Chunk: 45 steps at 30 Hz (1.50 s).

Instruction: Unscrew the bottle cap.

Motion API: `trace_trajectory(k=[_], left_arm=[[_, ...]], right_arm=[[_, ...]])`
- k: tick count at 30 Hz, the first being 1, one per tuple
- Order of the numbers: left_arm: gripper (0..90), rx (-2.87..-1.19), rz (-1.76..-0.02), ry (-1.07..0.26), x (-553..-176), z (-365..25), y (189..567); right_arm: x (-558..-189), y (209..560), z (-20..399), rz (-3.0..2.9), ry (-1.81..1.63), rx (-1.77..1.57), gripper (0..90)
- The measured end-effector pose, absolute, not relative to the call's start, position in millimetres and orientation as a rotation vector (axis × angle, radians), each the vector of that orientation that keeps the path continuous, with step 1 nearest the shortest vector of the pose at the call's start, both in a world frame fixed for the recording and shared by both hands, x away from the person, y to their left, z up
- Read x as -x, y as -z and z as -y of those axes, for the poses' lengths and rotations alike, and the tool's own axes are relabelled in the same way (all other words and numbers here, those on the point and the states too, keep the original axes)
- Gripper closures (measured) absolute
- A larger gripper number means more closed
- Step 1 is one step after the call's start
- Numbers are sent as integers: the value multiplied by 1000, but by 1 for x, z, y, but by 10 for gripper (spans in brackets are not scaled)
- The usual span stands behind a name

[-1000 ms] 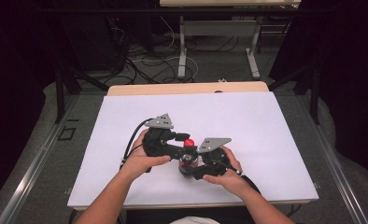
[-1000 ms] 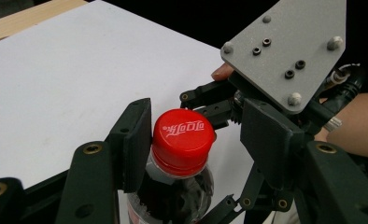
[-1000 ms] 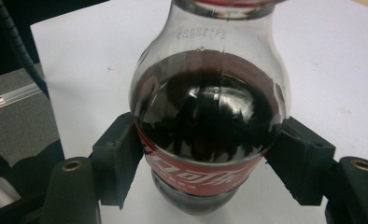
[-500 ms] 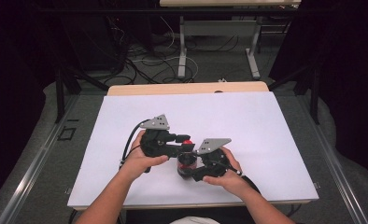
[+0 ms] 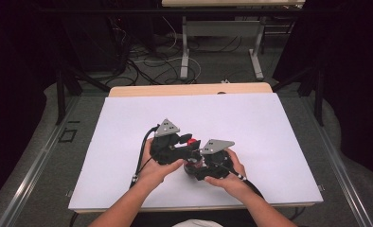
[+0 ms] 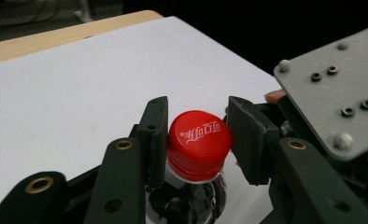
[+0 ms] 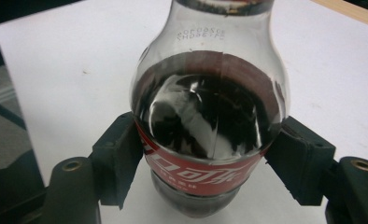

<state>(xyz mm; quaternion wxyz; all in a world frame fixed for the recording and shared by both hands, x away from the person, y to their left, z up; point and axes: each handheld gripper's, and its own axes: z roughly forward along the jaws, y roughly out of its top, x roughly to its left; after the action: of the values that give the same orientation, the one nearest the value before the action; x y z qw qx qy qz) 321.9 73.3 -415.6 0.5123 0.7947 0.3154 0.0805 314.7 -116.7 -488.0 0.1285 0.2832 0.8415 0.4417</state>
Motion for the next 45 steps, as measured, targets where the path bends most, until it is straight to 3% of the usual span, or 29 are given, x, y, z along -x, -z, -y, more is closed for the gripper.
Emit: trace_trajectory(k=[3,8,18,25,29,38,41,43,45], left_arm=[[447,-1897,-681,-127,-327,-85,412],[447,-1916,-574,-14,-336,-99,407],[499,-1958,-514,19,-345,-102,416],[590,-1958,-475,22,-345,-93,420],[618,-1951,-503,-28,-341,-89,419],[622,-1900,-823,-320,-312,-65,421],[613,-1899,-820,-311,-311,-63,422],[515,-1895,-758,-265,-315,-68,421],[482,-1882,-728,-241,-317,-74,418]], right_arm=[[-315,487,118,-2463,-1306,-817,303],[-316,486,119,-2487,-1340,-798,303],[-315,486,117,-2521,-1362,-763,303],[-314,487,114,-2544,-1358,-736,303],[-314,487,115,-2535,-1362,-750,303],[-313,490,111,-2475,-1281,-843,304],[-314,491,112,-2486,-1275,-844,304],[-315,490,114,-2496,-1274,-841,304],[-315,490,115,-2492,-1300,-832,303]])
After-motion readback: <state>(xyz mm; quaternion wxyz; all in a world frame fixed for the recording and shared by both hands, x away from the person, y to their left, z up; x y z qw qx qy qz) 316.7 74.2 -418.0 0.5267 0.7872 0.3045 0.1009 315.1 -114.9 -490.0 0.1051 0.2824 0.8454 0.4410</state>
